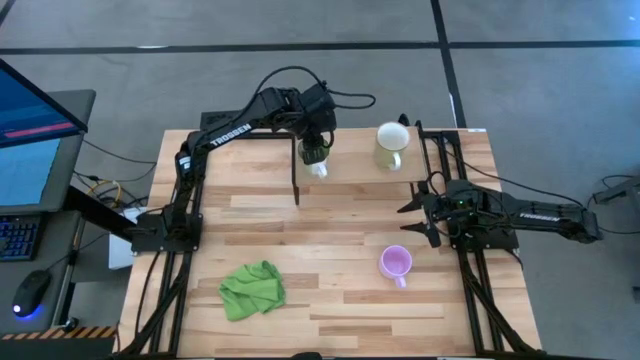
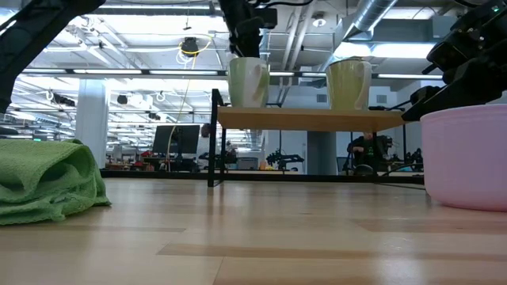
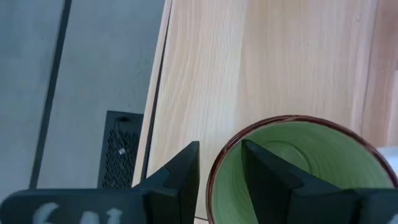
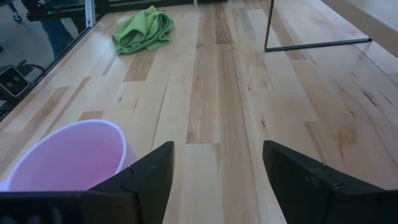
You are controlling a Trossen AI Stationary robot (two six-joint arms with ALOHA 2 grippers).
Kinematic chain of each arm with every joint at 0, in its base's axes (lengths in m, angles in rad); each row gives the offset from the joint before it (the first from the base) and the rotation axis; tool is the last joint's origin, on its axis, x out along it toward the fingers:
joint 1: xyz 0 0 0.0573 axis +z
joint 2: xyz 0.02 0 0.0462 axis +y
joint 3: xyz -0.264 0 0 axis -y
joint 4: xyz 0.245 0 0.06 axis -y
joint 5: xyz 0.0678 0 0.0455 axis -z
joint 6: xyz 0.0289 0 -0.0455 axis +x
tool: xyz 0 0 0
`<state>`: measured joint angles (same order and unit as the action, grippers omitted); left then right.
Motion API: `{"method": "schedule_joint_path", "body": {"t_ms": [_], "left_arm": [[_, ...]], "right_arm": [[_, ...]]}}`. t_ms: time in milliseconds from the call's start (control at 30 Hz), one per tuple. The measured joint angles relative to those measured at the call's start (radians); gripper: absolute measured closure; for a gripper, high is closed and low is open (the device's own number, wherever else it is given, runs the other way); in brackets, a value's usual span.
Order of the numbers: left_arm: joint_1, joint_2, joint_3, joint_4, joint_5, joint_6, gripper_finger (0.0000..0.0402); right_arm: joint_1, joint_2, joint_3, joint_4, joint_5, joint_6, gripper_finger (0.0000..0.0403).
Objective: Stack small to large cups/mugs on shelf
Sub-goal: Adjust the green mug on the shelf
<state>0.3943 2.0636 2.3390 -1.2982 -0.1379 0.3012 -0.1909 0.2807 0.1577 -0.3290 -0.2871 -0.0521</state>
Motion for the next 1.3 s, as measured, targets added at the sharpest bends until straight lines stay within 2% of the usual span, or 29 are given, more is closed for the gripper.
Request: {"method": "schedule_joint_path", "body": {"t_ms": [633, 900, 1167, 1300], "left_arm": [[0.000, 0.000, 0.000, 0.114, -0.002, 0.032, 0.0291], [-0.001, 0.000, 0.012, 0.103, -0.006, 0.036, 0.0291], [-0.001, -0.032, 0.016, 0.166, -0.063, 0.034, 0.0291], [-0.001, -0.072, 0.016, 0.193, -0.059, 0.025, 0.0291]], "right_arm": [[0.000, 0.000, 0.000, -0.008, 0.000, 0.000, 0.0135], [0.000, 0.000, 0.000, -0.005, 0.000, 0.000, 0.0135], [0.000, 0.000, 0.000, 0.089, 0.000, 0.001, 0.0135], [0.001, 0.000, 0.017, 0.098, 0.000, 0.001, 0.0135]]}}
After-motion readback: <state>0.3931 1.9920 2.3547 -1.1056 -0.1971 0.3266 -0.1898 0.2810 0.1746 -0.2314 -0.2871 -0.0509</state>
